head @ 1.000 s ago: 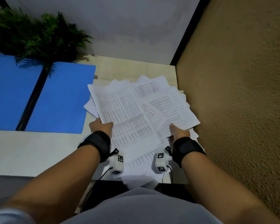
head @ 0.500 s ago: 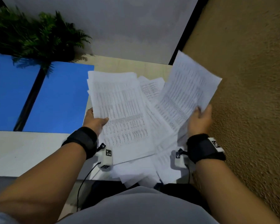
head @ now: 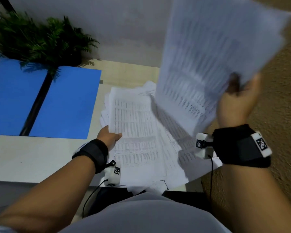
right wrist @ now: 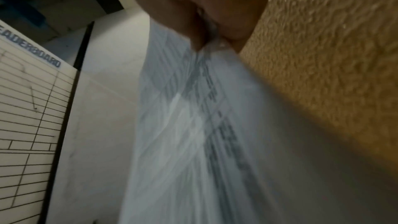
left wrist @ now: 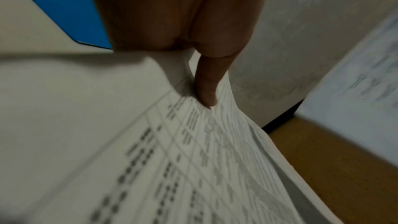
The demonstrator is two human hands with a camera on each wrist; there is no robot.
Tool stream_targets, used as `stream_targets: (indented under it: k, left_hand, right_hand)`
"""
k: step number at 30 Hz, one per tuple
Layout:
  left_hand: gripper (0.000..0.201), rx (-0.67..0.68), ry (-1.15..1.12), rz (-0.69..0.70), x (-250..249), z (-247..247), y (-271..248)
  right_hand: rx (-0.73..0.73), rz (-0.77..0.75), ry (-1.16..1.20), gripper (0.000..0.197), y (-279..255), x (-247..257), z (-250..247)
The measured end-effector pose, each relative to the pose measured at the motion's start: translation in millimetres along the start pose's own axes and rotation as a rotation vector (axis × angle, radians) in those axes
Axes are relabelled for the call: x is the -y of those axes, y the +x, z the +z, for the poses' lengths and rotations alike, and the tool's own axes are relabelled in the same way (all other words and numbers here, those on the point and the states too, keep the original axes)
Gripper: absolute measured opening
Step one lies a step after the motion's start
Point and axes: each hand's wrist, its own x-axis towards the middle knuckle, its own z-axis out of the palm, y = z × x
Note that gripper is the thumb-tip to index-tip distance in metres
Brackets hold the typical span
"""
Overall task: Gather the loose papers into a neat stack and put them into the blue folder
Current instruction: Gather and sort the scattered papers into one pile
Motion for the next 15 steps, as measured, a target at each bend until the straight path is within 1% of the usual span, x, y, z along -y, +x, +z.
stream_targets:
  k: [2,4,6,8,9,10,11,12,13,14,15]
  left_hand:
    - [0.061,0.037,0.034,0.018,3.4,1.8,-2.0]
    - [0.057,0.025,0.090,0.017,0.1,6.1,-9.9]
    - [0.055,-0.037,0.198,-0.023,-3.5,10.2,-15.6]
    - [0.068,-0.067,0.234,-0.055,-6.6,11.6,-21.5]
    - [0.072,-0.047,0.255,-0.064,-5.9,12.0,-22.9]
    - [0.068,-0.037,0.244,-0.067,-6.0,13.3,-26.0]
    - [0.059,-0.026,0.240,-0.062,-3.2,14.1,-26.6]
    - [0.052,-0.021,0.285,-0.059,0.1,14.5,-27.1]
    - [0.047,-0.040,0.343,-0.061,2.1,15.3,-29.3]
    - [0.044,-0.071,0.379,-0.069,3.8,14.8,-30.0]
    - [0.042,-0.092,0.382,-0.074,5.5,13.3,-28.3]
  right_hand:
    - [0.169,0.197,-0.074,0.021,-18.5,-15.5,14.6]
    - [0.318,0.398,-0.104,0.016,-50.3,-36.8,29.4]
    - [0.467,0.580,-0.159,0.018,-82.5,-57.3,41.2]
    - [0.630,0.627,-0.334,0.026,-110.5,-76.9,51.6]
    - [0.689,0.674,-0.361,0.032,-122.2,-84.7,55.6]
    - [0.732,0.742,-0.327,0.038,-132.2,-90.3,58.4]
    - [0.772,0.799,-0.290,0.039,-140.2,-95.3,60.5]
    - [0.786,0.808,-0.279,0.036,-143.9,-100.6,60.5]
    - [0.757,0.770,-0.321,0.032,-143.4,-108.6,59.9]
    - [0.709,0.708,-0.425,0.031,-138.9,-117.4,56.4]
    - [0.673,0.637,-0.617,0.032,-130.8,-126.3,49.4]
